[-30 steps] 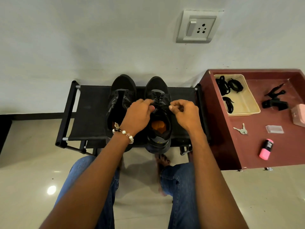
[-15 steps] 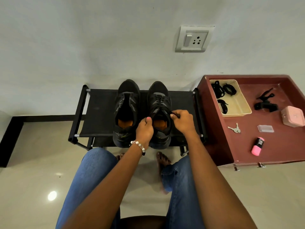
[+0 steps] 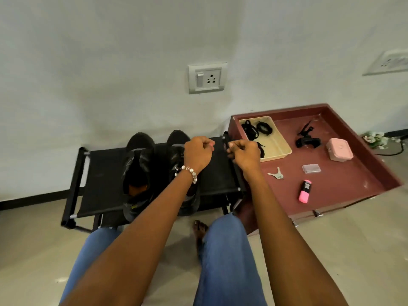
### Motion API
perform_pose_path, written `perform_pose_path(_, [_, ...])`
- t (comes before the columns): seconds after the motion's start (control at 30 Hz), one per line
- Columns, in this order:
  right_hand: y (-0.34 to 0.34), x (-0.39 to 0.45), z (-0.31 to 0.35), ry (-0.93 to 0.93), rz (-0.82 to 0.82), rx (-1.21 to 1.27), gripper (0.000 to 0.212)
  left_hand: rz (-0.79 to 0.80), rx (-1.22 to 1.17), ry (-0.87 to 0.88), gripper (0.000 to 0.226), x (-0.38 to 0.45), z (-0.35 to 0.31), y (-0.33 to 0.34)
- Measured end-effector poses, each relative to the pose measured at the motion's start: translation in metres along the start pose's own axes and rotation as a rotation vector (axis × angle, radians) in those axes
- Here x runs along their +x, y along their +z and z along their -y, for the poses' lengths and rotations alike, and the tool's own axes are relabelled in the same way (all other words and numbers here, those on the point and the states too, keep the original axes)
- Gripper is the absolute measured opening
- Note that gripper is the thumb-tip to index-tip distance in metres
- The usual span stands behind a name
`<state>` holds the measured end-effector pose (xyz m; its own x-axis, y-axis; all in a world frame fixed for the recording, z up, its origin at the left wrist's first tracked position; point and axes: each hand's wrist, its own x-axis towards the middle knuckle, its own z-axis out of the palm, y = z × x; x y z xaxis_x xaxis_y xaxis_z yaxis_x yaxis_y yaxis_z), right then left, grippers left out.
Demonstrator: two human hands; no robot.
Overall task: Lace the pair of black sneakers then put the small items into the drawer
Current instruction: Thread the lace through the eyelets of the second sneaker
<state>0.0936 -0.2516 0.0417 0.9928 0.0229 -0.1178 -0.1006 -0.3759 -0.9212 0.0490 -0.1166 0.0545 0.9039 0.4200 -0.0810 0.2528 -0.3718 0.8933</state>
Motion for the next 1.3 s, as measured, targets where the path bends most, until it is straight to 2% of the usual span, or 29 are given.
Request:
perform_pose_path(0.13, [-0.033, 0.053, -0.016, 0.028, -0.193, -0.079, 0.013, 0.082, -0.039, 0.006, 0.017, 0.035, -0.011, 0.049])
perform_pose_path(0.23, [-0.058, 0.096, -0.031, 0.029, -0.300, -0.286, 0.013, 0.090, -0.014, 0.035, 0.019, 0.062, -0.013, 0.086])
perform_pose_path(0.33, [-0.071, 0.138, -0.050, 0.025, -0.257, -0.475, 0.020, 0.039, 0.066, 0.066, 0.020, 0.083, -0.009, 0.113])
perform_pose_path(0.5, [-0.063, 0.195, -0.071, 0.040, -0.036, -0.879, 0.028, -0.041, 0.141, 0.149, 0.019, 0.119, 0.000, 0.144])
perform_pose_path(0.7, [-0.055, 0.214, -0.082, 0.025, -0.113, -1.005, 0.023, -0.042, 0.109, 0.170, 0.018, 0.136, 0.005, 0.160])
perform_pose_path(0.83, [-0.064, 0.210, -0.073, 0.035, -0.191, -0.792, 0.022, -0.057, 0.093, 0.136, 0.017, 0.134, 0.004, 0.155])
perform_pose_path(1.0, [-0.071, 0.173, -0.030, 0.082, -0.235, -0.123, 0.025, -0.072, -0.026, 0.053, 0.016, 0.113, -0.017, 0.125])
perform_pose_path(1.13, [-0.061, 0.115, 0.017, 0.127, -0.104, 0.239, 0.016, -0.037, -0.202, -0.066, 0.014, 0.086, -0.031, 0.089])
perform_pose_path(1.3, [-0.031, 0.035, 0.059, 0.168, 0.193, 0.513, 0.012, 0.053, -0.392, -0.186, 0.030, 0.033, -0.037, 0.024])
